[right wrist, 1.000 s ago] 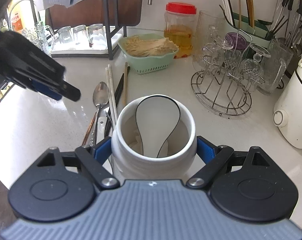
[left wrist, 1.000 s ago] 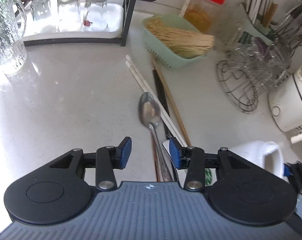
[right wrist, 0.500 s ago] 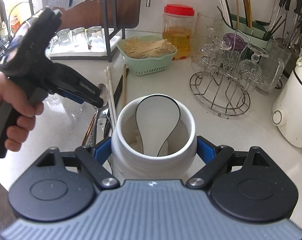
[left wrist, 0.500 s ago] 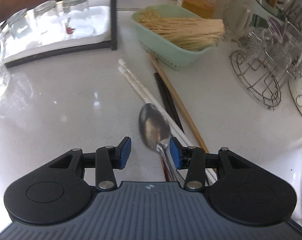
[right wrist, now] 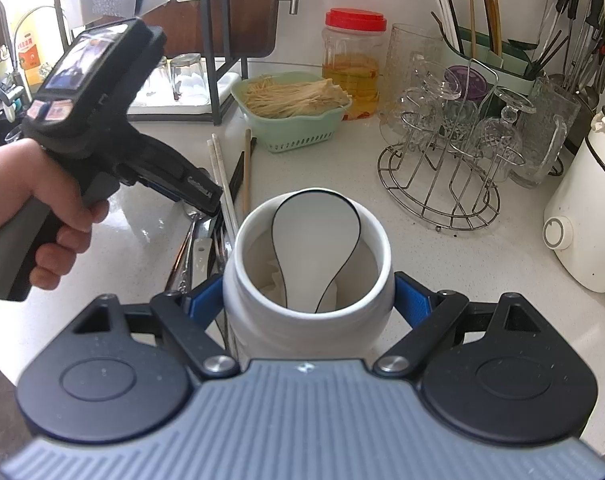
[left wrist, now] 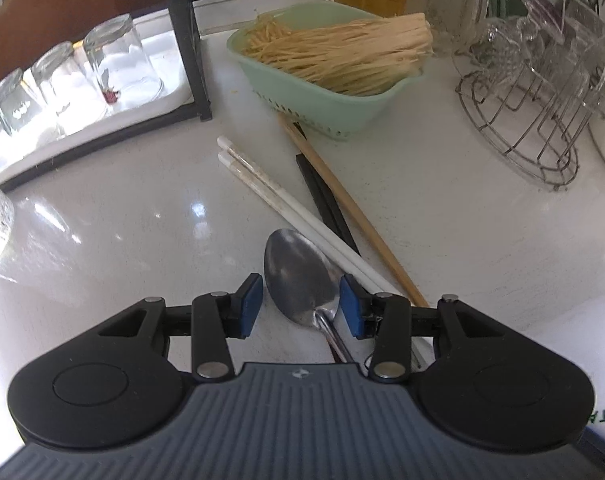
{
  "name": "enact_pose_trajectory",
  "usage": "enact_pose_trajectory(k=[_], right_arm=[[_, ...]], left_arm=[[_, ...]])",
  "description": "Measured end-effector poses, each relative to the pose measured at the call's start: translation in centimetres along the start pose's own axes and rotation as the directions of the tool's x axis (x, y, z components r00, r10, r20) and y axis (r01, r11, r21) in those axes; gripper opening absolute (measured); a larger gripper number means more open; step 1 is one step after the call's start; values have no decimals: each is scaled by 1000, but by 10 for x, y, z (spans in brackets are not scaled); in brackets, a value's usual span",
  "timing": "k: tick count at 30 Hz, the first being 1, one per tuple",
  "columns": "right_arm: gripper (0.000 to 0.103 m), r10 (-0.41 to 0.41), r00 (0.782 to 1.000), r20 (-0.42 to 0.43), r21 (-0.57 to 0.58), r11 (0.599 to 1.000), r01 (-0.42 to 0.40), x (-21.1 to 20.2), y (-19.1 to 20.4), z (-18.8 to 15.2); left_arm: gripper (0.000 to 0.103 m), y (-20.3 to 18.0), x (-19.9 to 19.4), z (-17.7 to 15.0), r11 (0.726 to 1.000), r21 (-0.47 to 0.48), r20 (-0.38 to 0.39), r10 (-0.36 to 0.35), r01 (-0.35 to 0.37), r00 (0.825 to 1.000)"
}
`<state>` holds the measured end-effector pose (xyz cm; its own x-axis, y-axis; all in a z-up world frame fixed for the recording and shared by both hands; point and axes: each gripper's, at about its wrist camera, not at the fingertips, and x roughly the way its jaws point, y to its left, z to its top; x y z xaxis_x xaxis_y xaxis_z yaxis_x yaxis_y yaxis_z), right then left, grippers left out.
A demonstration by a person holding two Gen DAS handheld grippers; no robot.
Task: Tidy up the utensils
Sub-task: 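Move the left gripper to the utensil pile and grasp a steel spoon, then lift the steel spoon with the left gripper and carry it toward the mug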
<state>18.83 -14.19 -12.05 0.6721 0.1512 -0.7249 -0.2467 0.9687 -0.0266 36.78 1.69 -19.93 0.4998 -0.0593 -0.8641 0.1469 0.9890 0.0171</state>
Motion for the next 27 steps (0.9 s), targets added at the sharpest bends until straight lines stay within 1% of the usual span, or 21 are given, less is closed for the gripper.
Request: enact_pose_trajectory(k=[3, 7, 12, 15, 21, 27], right_arm=[[90, -1, 1000, 4, 0, 1000, 1, 0, 0, -1], [91, -3, 1000, 0, -2, 1000, 3, 0, 0, 0], [91, -5, 1000, -11, 0, 1000, 5, 1, 0, 1], [91, -8, 1000, -15, 6, 1000, 8, 2, 0, 3], [91, -19, 1000, -19, 14, 1000, 19, 3, 2, 4], [91, -23, 1000, -20, 15, 1000, 23, 3, 2, 3]], left_arm=[[48, -1, 0, 1, 1000, 8, 4, 3, -4, 1000], [46, 1, 0, 2, 1000, -4, 7, 4, -4, 1000], [46, 3, -13, 3, 1000, -19, 19, -7, 7, 1000], [46, 1, -24, 1, 1000, -15, 29, -4, 5, 1000], [46, 4, -47, 3, 1000, -21, 51, -22, 23, 998], [45, 0, -80, 3, 999, -6, 93, -43, 43, 995]])
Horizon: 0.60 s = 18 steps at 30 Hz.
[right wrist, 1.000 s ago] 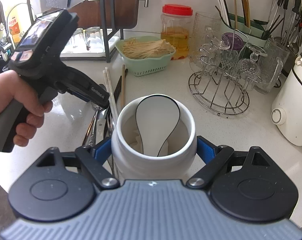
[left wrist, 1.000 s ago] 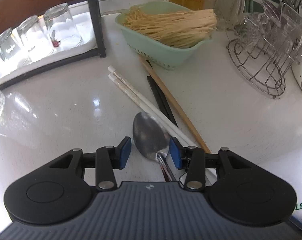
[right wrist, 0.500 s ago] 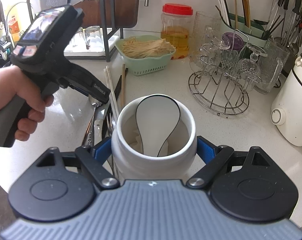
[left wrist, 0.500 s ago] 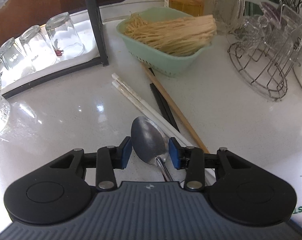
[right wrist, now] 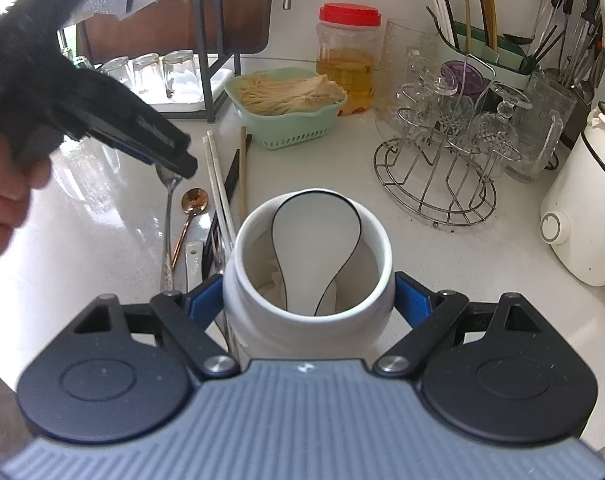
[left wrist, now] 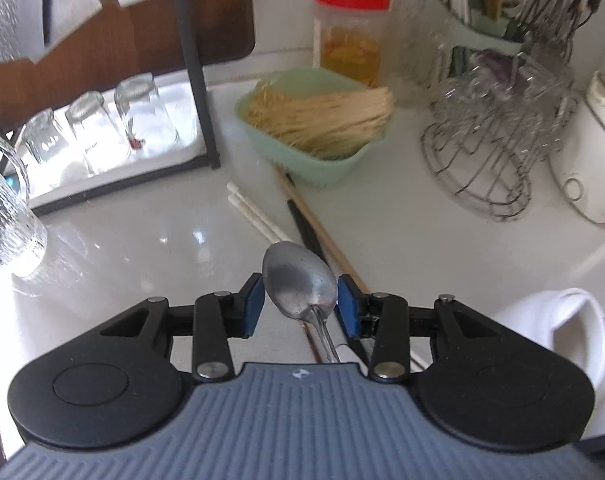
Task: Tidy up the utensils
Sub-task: 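Lift the steel spoon with the left gripper and carry it toward the mug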
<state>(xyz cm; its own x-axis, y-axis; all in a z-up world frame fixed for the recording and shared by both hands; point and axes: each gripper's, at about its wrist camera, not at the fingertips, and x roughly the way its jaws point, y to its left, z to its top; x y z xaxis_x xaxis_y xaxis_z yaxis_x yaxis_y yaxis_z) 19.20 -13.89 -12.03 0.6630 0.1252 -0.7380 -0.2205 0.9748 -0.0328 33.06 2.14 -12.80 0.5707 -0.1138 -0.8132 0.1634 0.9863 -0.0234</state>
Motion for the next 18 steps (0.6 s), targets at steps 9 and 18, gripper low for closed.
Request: enact_pose_trajectory(k=[9, 18], right_arm=[[91, -9, 1000, 19, 13, 1000, 9, -1, 1, -3], [91, -10, 999, 34, 11, 1000, 10, -1, 1, -4]], left_arm=[[45, -15, -41, -6, 999, -2, 57, -33, 33, 998], [45, -19, -63, -14, 999, 5, 90, -52, 52, 995]])
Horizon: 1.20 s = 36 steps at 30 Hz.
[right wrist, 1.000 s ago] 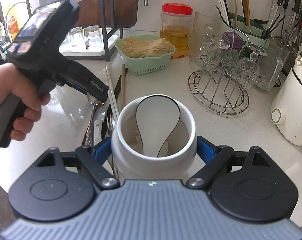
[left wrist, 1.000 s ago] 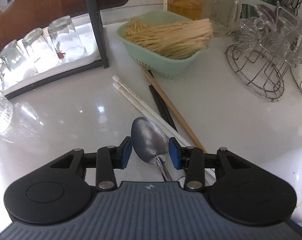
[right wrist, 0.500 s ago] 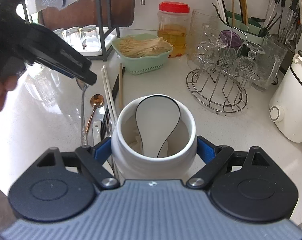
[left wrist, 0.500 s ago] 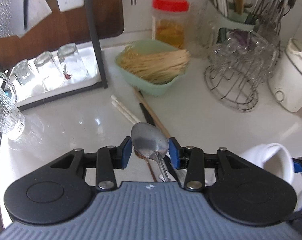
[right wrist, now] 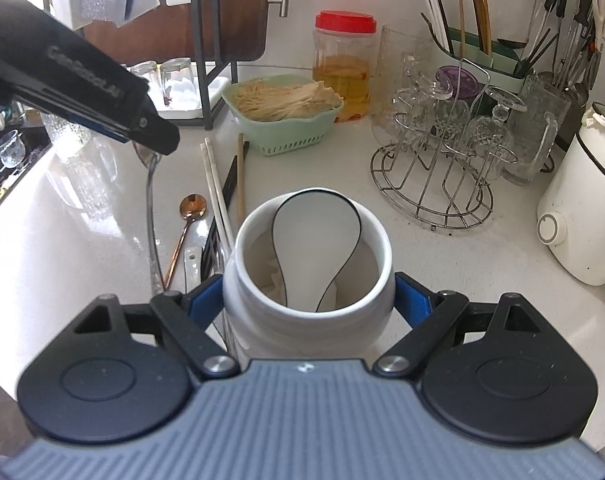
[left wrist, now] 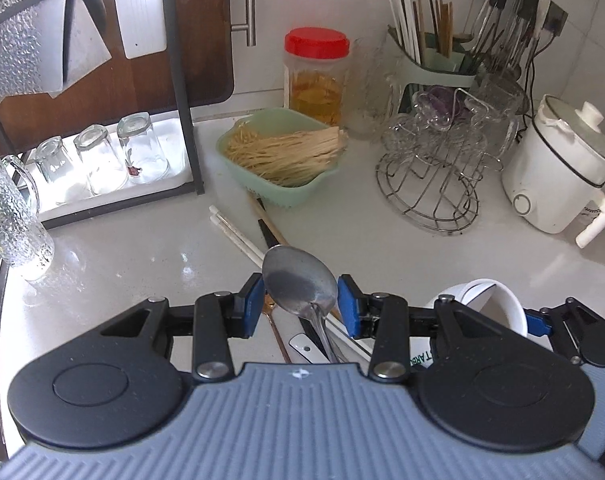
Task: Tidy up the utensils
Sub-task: 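Lift the steel spoon with the left gripper and carry it toward the mug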
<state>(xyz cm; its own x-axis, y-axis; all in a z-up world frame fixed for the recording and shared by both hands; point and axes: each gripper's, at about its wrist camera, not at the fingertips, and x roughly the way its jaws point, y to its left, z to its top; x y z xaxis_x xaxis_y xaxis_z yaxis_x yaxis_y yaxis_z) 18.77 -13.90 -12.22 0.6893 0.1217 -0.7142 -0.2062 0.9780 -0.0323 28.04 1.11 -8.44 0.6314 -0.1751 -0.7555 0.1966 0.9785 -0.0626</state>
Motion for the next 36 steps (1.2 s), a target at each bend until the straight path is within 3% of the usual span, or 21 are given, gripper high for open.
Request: enact_pose_trajectory(k=[36], right_arm=[[91, -11, 1000, 7, 12, 1000, 11, 0, 2, -1]], left_arm=[[45, -13, -35, 33, 999, 37, 69, -41, 39, 997]])
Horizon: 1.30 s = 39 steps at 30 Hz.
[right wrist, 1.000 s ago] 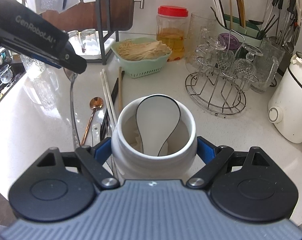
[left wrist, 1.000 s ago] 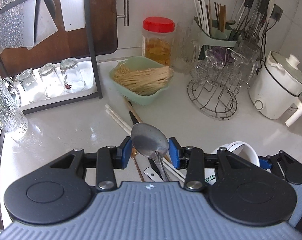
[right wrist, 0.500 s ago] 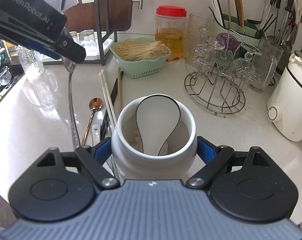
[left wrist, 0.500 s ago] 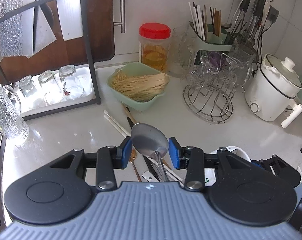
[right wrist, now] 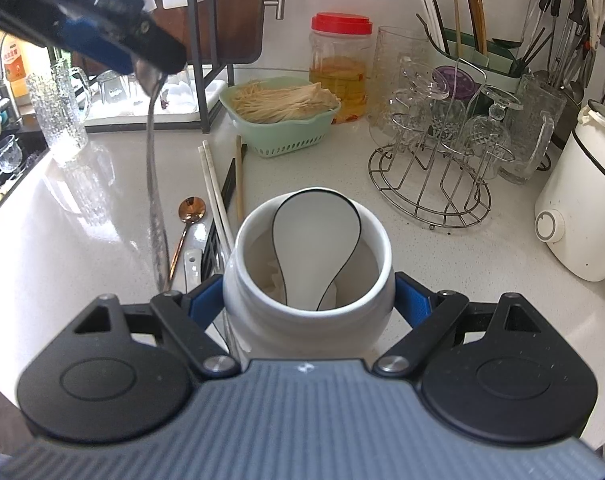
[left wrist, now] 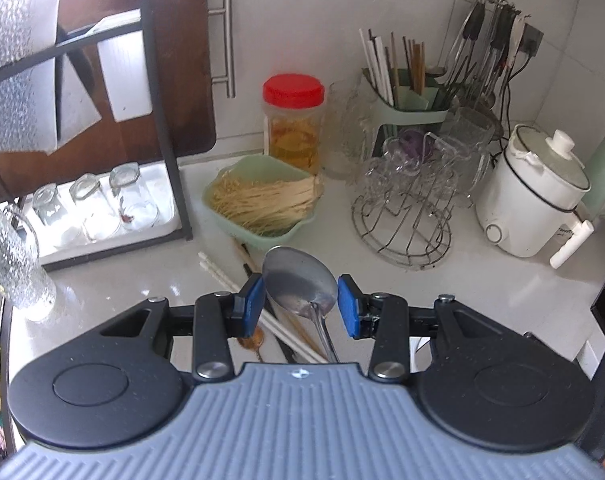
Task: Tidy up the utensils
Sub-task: 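Lift the steel spoon with the left gripper and carry it toward the mug, then lower the steel spoon into the mug beside the ceramic spoon and release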
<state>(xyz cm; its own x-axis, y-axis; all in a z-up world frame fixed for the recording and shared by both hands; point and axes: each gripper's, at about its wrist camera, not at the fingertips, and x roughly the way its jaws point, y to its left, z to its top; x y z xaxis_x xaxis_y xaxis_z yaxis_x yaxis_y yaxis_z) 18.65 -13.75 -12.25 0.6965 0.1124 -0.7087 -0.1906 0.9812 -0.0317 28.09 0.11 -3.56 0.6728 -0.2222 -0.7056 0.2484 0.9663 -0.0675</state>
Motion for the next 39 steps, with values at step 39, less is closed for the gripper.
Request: enact_pose_trajectory(k=[39], right_arm=[[91, 1, 1000, 15, -14, 1000, 0, -1, 2, -1]], left_arm=[[45, -61, -1, 30, 972, 125, -61, -195, 202, 979]])
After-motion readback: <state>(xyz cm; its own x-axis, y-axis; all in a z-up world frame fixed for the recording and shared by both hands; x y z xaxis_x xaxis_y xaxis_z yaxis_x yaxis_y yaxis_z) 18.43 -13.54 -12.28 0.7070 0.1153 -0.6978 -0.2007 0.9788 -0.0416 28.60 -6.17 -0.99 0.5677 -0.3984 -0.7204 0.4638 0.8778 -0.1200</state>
